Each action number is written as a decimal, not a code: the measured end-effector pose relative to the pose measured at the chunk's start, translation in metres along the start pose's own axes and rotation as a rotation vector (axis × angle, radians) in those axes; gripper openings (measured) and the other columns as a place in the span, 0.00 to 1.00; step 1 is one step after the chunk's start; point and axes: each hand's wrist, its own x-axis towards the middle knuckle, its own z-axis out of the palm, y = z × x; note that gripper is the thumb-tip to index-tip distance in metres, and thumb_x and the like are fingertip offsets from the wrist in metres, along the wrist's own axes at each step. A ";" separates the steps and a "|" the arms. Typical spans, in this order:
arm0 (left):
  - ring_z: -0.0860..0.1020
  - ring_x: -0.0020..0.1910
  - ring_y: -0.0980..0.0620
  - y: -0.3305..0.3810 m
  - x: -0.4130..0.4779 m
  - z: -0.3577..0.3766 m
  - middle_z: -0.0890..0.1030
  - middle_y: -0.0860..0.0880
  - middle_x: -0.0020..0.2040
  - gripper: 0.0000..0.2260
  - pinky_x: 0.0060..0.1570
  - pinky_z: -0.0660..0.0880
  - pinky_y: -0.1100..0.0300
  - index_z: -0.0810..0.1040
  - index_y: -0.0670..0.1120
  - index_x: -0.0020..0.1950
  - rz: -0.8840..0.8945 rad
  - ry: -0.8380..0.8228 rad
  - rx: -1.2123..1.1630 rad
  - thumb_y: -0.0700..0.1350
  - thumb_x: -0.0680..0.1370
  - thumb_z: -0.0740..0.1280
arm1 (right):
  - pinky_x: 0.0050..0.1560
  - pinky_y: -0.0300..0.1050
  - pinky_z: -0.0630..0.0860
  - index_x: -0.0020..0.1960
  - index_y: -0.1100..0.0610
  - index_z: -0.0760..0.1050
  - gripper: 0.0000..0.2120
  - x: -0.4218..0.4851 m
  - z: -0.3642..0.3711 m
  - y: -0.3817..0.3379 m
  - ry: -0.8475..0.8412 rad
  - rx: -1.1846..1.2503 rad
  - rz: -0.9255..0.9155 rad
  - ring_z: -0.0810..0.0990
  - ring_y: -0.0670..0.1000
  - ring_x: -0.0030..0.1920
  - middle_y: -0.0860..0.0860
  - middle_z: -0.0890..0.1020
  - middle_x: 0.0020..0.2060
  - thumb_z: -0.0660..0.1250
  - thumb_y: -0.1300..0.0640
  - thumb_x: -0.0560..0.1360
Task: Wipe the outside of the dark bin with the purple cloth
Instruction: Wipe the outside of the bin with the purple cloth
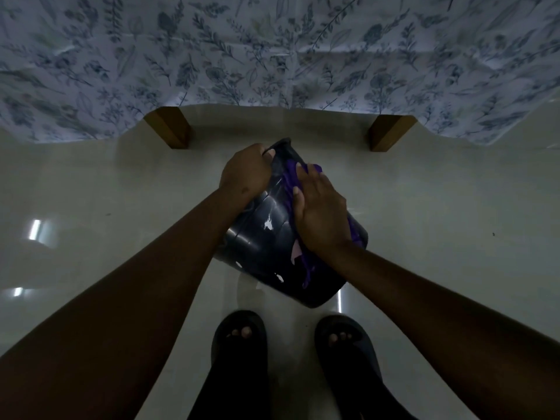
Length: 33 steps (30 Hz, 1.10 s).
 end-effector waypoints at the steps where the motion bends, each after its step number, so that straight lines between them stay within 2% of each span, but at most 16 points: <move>1: 0.76 0.48 0.45 0.001 0.000 0.000 0.79 0.43 0.51 0.16 0.44 0.64 0.58 0.77 0.41 0.56 -0.004 0.003 0.003 0.50 0.83 0.54 | 0.69 0.59 0.67 0.75 0.54 0.62 0.30 0.010 0.000 0.006 -0.005 0.053 0.028 0.68 0.56 0.72 0.56 0.69 0.73 0.41 0.43 0.79; 3: 0.73 0.44 0.48 0.001 -0.001 0.001 0.76 0.46 0.45 0.16 0.43 0.64 0.58 0.76 0.42 0.52 -0.014 0.019 0.004 0.51 0.83 0.55 | 0.65 0.58 0.70 0.73 0.52 0.65 0.31 0.030 -0.004 0.018 -0.055 0.191 0.103 0.72 0.54 0.68 0.53 0.72 0.70 0.40 0.40 0.78; 6: 0.73 0.40 0.48 -0.009 -0.010 0.005 0.74 0.49 0.38 0.16 0.40 0.63 0.58 0.75 0.43 0.45 -0.021 0.055 -0.010 0.52 0.82 0.55 | 0.71 0.57 0.64 0.75 0.49 0.63 0.30 0.034 -0.011 0.022 -0.140 0.289 0.152 0.67 0.52 0.73 0.51 0.68 0.74 0.42 0.39 0.79; 8: 0.72 0.36 0.50 -0.016 -0.017 0.007 0.72 0.51 0.34 0.16 0.35 0.62 0.57 0.74 0.43 0.44 -0.007 0.076 -0.037 0.52 0.82 0.55 | 0.73 0.55 0.61 0.76 0.51 0.62 0.25 0.020 -0.012 0.020 -0.094 0.254 0.087 0.64 0.52 0.74 0.52 0.65 0.75 0.45 0.45 0.82; 10: 0.72 0.35 0.52 -0.015 -0.019 0.006 0.72 0.52 0.34 0.15 0.33 0.62 0.58 0.75 0.44 0.44 -0.001 0.072 -0.077 0.52 0.82 0.57 | 0.71 0.53 0.63 0.76 0.51 0.62 0.24 0.007 -0.014 0.016 0.011 0.190 -0.007 0.65 0.52 0.74 0.52 0.66 0.75 0.48 0.47 0.82; 13: 0.78 0.42 0.47 0.001 -0.001 0.003 0.78 0.47 0.41 0.14 0.42 0.73 0.57 0.76 0.42 0.44 -0.080 -0.022 -0.263 0.51 0.80 0.61 | 0.68 0.53 0.64 0.76 0.51 0.63 0.24 -0.004 -0.015 0.012 0.116 0.040 -0.101 0.65 0.54 0.73 0.51 0.67 0.74 0.47 0.47 0.82; 15: 0.81 0.49 0.43 0.008 0.008 -0.006 0.82 0.41 0.49 0.18 0.54 0.78 0.51 0.78 0.37 0.52 -0.139 -0.138 -0.466 0.52 0.78 0.64 | 0.69 0.54 0.64 0.76 0.53 0.62 0.25 -0.007 -0.017 0.011 0.134 -0.050 -0.118 0.64 0.56 0.74 0.52 0.65 0.75 0.47 0.48 0.81; 16: 0.81 0.52 0.41 0.008 0.009 -0.011 0.82 0.39 0.52 0.20 0.56 0.77 0.47 0.77 0.37 0.56 -0.134 -0.203 -0.516 0.53 0.77 0.64 | 0.68 0.55 0.65 0.76 0.54 0.61 0.25 -0.007 -0.018 0.012 0.129 -0.083 -0.117 0.64 0.57 0.73 0.52 0.65 0.75 0.47 0.48 0.81; 18: 0.81 0.49 0.41 -0.001 -0.003 -0.015 0.82 0.39 0.49 0.18 0.52 0.78 0.47 0.78 0.39 0.55 -0.044 -0.281 -0.426 0.54 0.79 0.62 | 0.64 0.57 0.69 0.76 0.52 0.61 0.26 -0.003 -0.023 0.015 0.108 -0.139 -0.103 0.66 0.56 0.71 0.52 0.65 0.75 0.47 0.47 0.81; 20: 0.79 0.40 0.49 -0.016 -0.024 -0.009 0.80 0.48 0.40 0.17 0.40 0.75 0.56 0.76 0.44 0.49 0.041 -0.176 -0.279 0.56 0.82 0.57 | 0.60 0.58 0.71 0.76 0.50 0.61 0.26 0.005 -0.025 0.015 0.091 -0.176 -0.077 0.68 0.56 0.68 0.51 0.66 0.74 0.47 0.45 0.79; 22: 0.76 0.35 0.55 -0.025 -0.042 -0.002 0.77 0.53 0.36 0.17 0.34 0.69 0.61 0.74 0.47 0.46 0.086 -0.039 -0.237 0.57 0.82 0.54 | 0.61 0.59 0.71 0.75 0.48 0.61 0.27 0.007 -0.021 0.009 0.078 -0.185 -0.040 0.67 0.57 0.69 0.50 0.66 0.74 0.46 0.43 0.78; 24: 0.74 0.34 0.57 -0.032 -0.040 0.002 0.76 0.53 0.34 0.17 0.33 0.67 0.62 0.73 0.48 0.43 0.089 -0.007 -0.231 0.56 0.83 0.53 | 0.66 0.60 0.68 0.76 0.47 0.59 0.26 -0.004 -0.012 0.003 0.070 -0.207 -0.077 0.63 0.57 0.73 0.49 0.63 0.76 0.47 0.43 0.79; 27: 0.74 0.35 0.54 -0.035 -0.029 0.001 0.75 0.53 0.35 0.17 0.34 0.67 0.62 0.73 0.47 0.44 0.069 -0.034 -0.219 0.56 0.83 0.53 | 0.74 0.62 0.54 0.77 0.44 0.55 0.24 -0.034 0.001 0.012 -0.021 -0.352 -0.374 0.51 0.59 0.78 0.48 0.56 0.78 0.50 0.44 0.81; 29: 0.75 0.37 0.52 -0.033 -0.023 0.003 0.77 0.50 0.37 0.18 0.36 0.68 0.59 0.75 0.45 0.46 0.074 -0.055 -0.205 0.56 0.83 0.53 | 0.75 0.60 0.47 0.76 0.42 0.52 0.24 -0.045 0.005 0.020 -0.081 -0.436 -0.546 0.47 0.59 0.78 0.47 0.52 0.78 0.52 0.43 0.82; 31: 0.75 0.37 0.52 -0.029 -0.017 0.006 0.78 0.49 0.39 0.19 0.35 0.68 0.61 0.76 0.42 0.47 0.086 -0.041 -0.220 0.55 0.83 0.54 | 0.75 0.57 0.44 0.76 0.42 0.53 0.24 -0.042 0.001 0.024 -0.070 -0.420 -0.573 0.47 0.58 0.79 0.47 0.52 0.78 0.51 0.42 0.82; 33: 0.73 0.34 0.56 -0.023 -0.014 0.006 0.75 0.50 0.35 0.17 0.33 0.66 0.66 0.75 0.43 0.44 0.098 -0.004 -0.238 0.53 0.83 0.55 | 0.75 0.55 0.48 0.77 0.44 0.55 0.24 -0.025 -0.007 0.027 -0.021 -0.340 -0.463 0.51 0.56 0.78 0.48 0.55 0.78 0.51 0.42 0.81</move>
